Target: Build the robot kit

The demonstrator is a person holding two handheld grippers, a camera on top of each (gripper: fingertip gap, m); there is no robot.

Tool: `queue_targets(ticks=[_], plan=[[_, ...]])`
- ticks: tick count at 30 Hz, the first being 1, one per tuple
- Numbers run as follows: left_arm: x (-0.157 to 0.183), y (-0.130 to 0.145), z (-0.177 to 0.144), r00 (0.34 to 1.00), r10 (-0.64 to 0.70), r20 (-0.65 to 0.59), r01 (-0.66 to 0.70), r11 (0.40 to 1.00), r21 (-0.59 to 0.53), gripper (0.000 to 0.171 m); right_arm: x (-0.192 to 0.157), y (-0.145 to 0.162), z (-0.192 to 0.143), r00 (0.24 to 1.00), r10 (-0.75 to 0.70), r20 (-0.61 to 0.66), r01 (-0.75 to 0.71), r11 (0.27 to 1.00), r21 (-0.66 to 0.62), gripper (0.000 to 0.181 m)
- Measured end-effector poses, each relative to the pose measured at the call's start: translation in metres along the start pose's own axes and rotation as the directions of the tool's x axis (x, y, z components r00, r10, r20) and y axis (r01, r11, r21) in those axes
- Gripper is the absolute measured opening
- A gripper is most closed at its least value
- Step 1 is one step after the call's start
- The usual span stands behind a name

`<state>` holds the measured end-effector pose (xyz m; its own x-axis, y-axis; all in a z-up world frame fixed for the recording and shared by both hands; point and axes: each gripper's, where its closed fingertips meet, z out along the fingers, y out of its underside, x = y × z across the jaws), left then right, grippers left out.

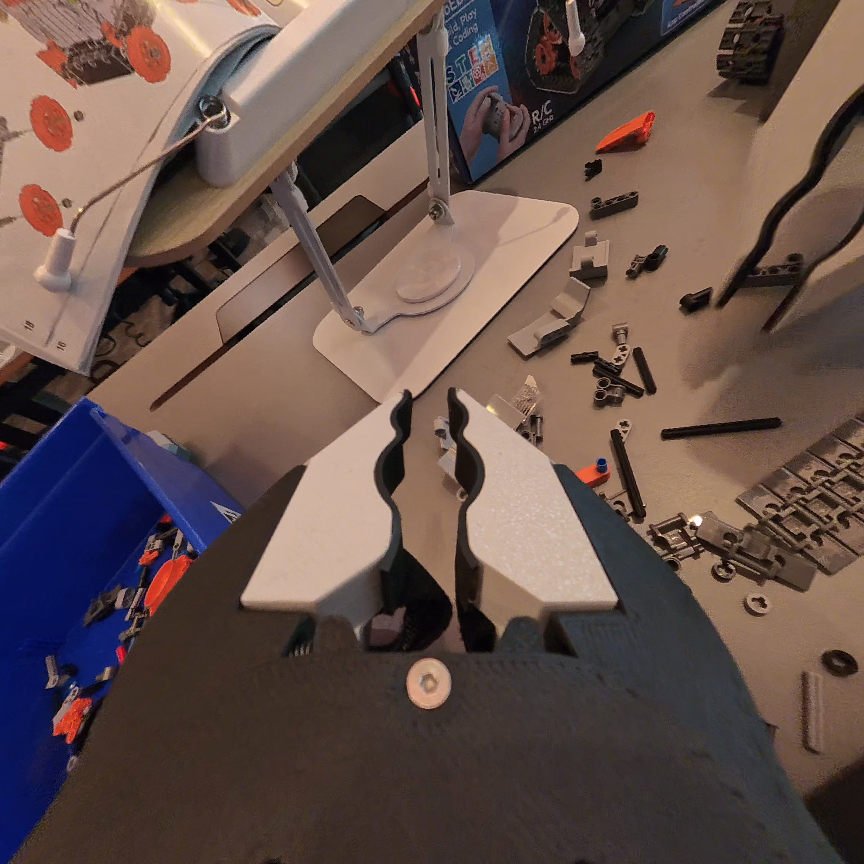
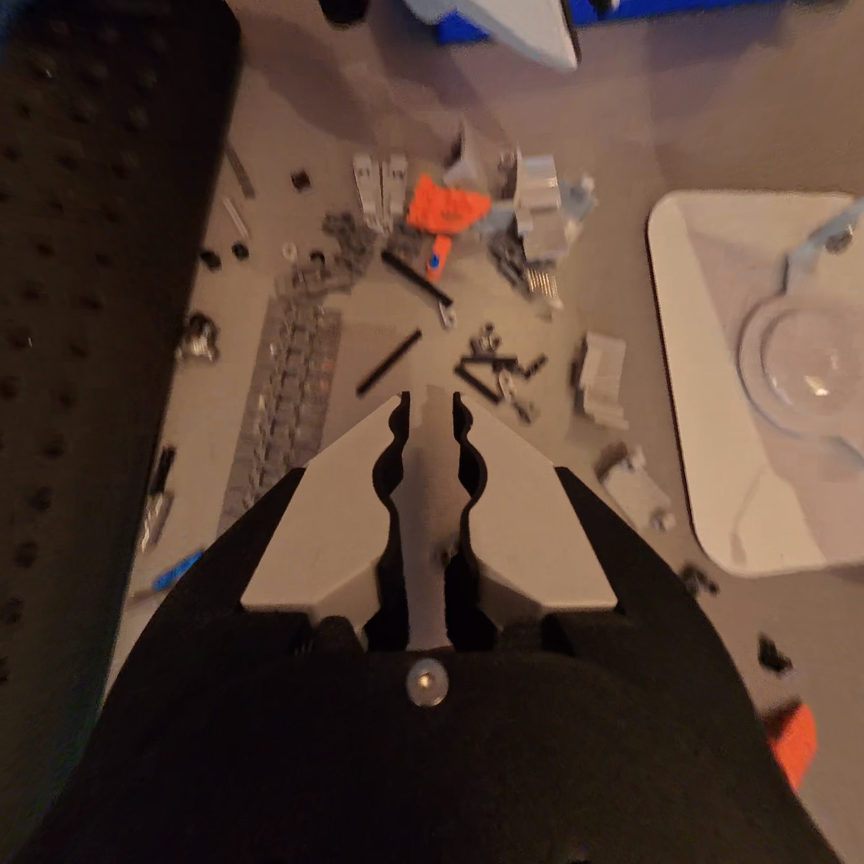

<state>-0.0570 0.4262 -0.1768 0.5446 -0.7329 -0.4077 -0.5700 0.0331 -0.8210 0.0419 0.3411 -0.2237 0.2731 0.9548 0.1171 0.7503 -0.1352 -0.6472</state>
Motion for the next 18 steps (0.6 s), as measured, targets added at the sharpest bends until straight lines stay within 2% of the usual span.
queue_targets(ticks=[3,6,8,12,18], plan=[[0.001,-0.004,-0.002,1.000,0.007,0.009,-0.007,1.000,0.016,0.014,-0.005,-0.034,0.026,1.000,0.012,0.028,-0.013,0.999,0.049,0.015],[-0.005,-0.002,-0.002,0.997,0.050,0.062,-0.050,0.999,-0.007,0.014,-0.015,-0.055,0.048,0.998,-0.020,0.067,0.016,0.998,0.056,0.012],[-0.003,-0.006,-0.003,0.998,0.036,0.052,-0.037,0.999,0.017,0.014,-0.019,-0.058,0.060,0.995,-0.044,0.088,0.041,0.999,0.033,0.008],[-0.004,-0.008,-0.005,0.999,0.024,0.047,-0.026,0.999,0.034,0.014,-0.018,-0.059,0.080,0.995,-0.003,0.097,0.004,1.000,-0.003,0.013],[-0.003,-0.011,-0.007,1.000,0.003,0.030,-0.004,0.998,0.061,0.014,-0.017,-0.054,0.092,0.994,0.040,0.101,-0.036,0.998,-0.047,0.015]])
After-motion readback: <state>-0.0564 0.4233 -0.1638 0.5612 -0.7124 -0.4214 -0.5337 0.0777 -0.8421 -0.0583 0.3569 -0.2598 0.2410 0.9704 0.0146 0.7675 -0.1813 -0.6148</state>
